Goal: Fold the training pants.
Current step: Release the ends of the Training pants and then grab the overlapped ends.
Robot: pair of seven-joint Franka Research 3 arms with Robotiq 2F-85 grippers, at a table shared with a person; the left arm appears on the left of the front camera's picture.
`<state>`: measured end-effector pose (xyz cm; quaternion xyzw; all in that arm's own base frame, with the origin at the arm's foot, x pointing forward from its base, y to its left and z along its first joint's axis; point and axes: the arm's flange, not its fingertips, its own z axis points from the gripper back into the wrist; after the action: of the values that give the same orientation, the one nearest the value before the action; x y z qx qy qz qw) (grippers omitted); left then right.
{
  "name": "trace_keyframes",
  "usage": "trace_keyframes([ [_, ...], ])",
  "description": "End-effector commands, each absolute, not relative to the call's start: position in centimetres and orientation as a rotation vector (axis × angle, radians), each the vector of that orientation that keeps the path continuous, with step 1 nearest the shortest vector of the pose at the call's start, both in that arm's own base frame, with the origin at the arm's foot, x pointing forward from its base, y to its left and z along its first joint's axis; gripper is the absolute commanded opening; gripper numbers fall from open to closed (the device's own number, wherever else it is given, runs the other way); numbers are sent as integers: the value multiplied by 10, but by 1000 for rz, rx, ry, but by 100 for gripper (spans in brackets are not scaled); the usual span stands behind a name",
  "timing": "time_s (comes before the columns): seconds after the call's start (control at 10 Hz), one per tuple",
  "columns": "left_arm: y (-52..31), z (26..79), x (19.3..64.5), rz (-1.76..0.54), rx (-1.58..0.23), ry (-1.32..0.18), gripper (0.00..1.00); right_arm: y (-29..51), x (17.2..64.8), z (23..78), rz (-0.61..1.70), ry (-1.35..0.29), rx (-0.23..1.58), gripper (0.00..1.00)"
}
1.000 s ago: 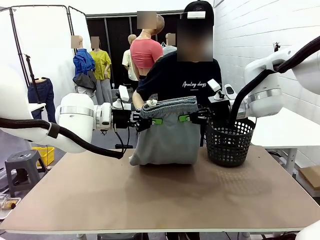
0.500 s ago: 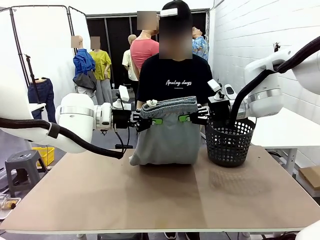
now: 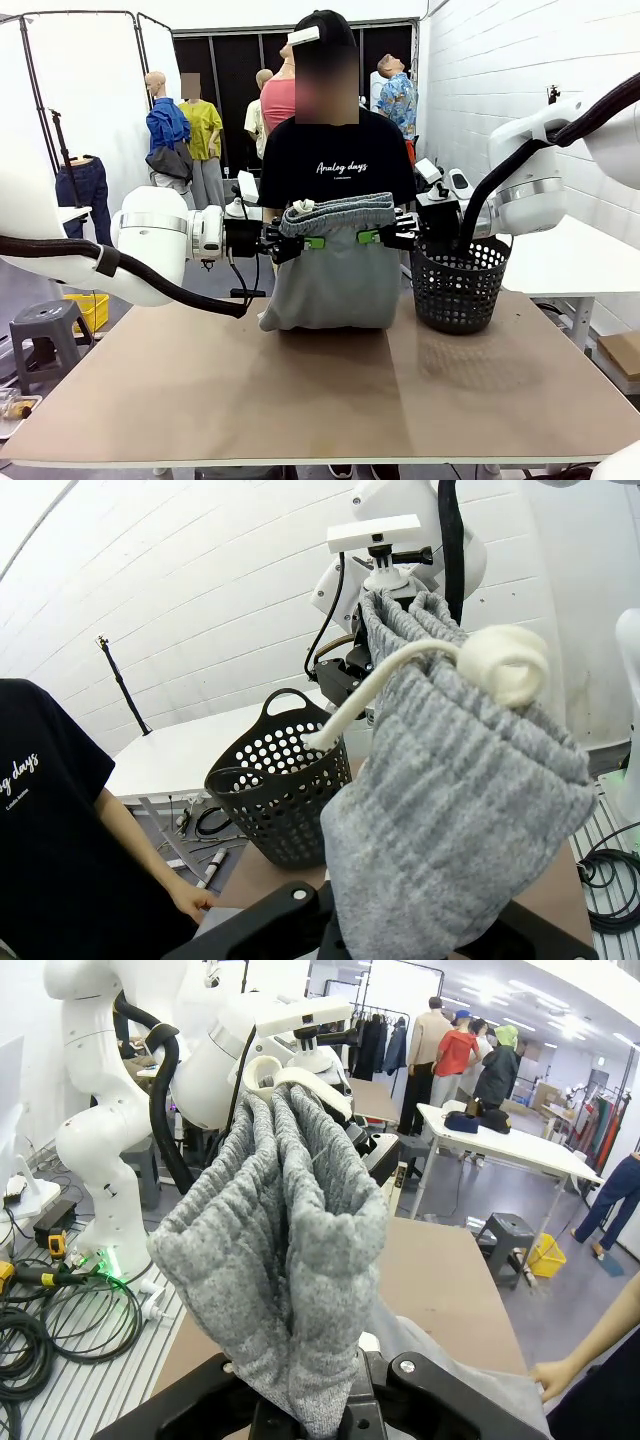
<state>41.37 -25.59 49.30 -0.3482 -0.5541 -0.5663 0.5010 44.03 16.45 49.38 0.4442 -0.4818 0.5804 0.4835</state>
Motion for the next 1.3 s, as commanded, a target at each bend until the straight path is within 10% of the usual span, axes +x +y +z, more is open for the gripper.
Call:
trace_keyframes([
  [0.0,-256,495,410,-1344,-855,-1367,0,165,440,494,1419,-1183,1080,0],
  [1.2,-256,495,410,-1344,-855,-1367,0,165,440,494,1419,-1183,1080,0],
])
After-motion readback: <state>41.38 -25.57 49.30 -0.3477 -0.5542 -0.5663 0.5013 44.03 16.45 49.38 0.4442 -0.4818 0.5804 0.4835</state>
